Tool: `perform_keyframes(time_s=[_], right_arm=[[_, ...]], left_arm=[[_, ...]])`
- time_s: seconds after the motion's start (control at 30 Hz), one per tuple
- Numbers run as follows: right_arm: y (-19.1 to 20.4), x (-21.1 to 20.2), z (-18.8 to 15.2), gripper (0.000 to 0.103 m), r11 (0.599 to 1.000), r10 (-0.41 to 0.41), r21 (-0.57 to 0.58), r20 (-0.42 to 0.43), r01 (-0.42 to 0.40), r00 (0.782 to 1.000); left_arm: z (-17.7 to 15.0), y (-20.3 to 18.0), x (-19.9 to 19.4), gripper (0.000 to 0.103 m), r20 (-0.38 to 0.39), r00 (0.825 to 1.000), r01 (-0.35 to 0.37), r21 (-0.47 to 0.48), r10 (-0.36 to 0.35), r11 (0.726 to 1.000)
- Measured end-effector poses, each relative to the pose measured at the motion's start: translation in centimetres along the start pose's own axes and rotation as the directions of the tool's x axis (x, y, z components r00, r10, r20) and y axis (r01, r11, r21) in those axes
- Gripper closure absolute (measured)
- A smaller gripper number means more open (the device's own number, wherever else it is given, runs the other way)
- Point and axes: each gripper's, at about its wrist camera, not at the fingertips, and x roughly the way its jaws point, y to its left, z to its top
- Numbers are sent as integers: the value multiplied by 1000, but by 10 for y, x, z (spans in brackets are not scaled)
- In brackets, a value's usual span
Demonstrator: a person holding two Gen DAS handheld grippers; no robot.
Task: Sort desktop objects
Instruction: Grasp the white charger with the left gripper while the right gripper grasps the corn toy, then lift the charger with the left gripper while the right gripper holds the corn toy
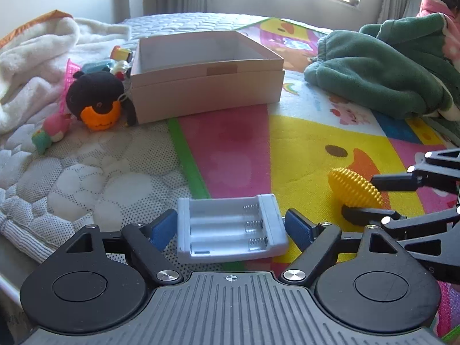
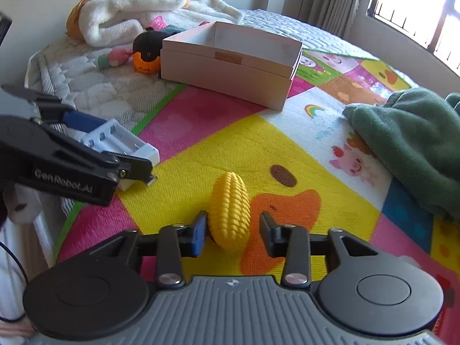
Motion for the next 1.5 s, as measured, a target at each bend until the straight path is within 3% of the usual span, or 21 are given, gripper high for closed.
perform_keyframes(time_s=[0.13, 0.2, 0.33, 0.6, 0.7, 0.77, 0.97, 1.03, 1.33, 1.5], right_arm=[[-6, 2, 1, 59, 994, -107, 2, -10, 107, 994], [-11, 1, 2, 58, 993, -113, 32, -5, 113, 994], [-17, -5, 1, 49, 994, -51, 97, 14, 49, 999], [-14, 5, 7, 49, 988, -14, 152, 35, 9, 999], [-16, 12, 12, 57, 987, -4, 162, 28, -1, 1000], [-15, 16, 14, 71, 987, 17, 157, 17, -19, 1000], [-5, 13, 17, 71, 990, 42, 131, 22, -45, 999], [-4, 12, 19, 71, 988, 60, 141, 16, -62, 998], [-2, 12, 54, 72, 964, 161, 209, 45, -167, 986], [5, 19, 74, 72, 967, 170, 188, 31, -173, 985]], left_arm=[[-3, -1, -1, 11, -23, 1000, -10, -5, 10, 1000], [-5, -1, -1, 10, -32, 999, -15, -11, 15, 1000], [-6, 1, 0, 9, -39, 999, -21, -25, 20, 999], [-6, 0, 0, 7, -49, 998, -30, -27, 29, 999], [-6, 0, 0, 6, -51, 998, -33, -28, 31, 999], [-6, 0, 0, 6, -51, 998, -35, -28, 33, 999], [-3, -3, 3, 7, -36, 998, -45, -16, 45, 999], [0, -5, 3, 17, -28, 998, -54, -4, 54, 999], [18, 22, -7, 17, 15, 993, -117, 42, 116, 992], [26, 44, 0, 17, -2, 997, -83, 23, 83, 996]])
